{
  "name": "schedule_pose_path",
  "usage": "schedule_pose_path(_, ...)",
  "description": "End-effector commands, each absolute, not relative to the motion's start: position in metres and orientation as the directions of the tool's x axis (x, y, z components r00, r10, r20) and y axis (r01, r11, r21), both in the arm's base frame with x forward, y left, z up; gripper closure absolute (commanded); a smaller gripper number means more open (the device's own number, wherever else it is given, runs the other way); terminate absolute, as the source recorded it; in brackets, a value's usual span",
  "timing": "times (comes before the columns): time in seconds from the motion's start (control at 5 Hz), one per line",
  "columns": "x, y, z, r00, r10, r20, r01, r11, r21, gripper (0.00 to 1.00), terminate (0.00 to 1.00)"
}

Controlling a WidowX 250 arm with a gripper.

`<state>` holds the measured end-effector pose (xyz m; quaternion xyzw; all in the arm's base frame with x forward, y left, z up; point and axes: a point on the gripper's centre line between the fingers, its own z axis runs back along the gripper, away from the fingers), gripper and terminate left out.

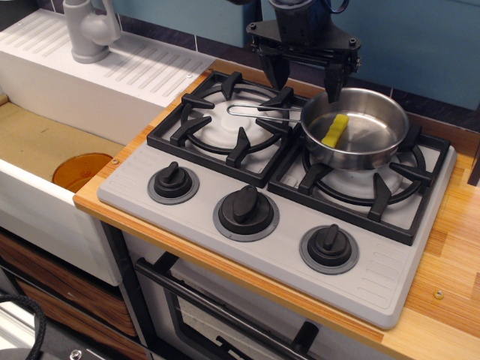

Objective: Put pot or pan on stove and put fry in pot or pan

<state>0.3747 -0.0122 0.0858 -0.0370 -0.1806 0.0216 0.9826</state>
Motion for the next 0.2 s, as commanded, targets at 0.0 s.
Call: schedule_pose_path(0.0, 0.3838, -0.0157, 0.1053, 0.913, 0.053, 0.405, -0.021, 0.996, -0.082, 0.00, 1.00)
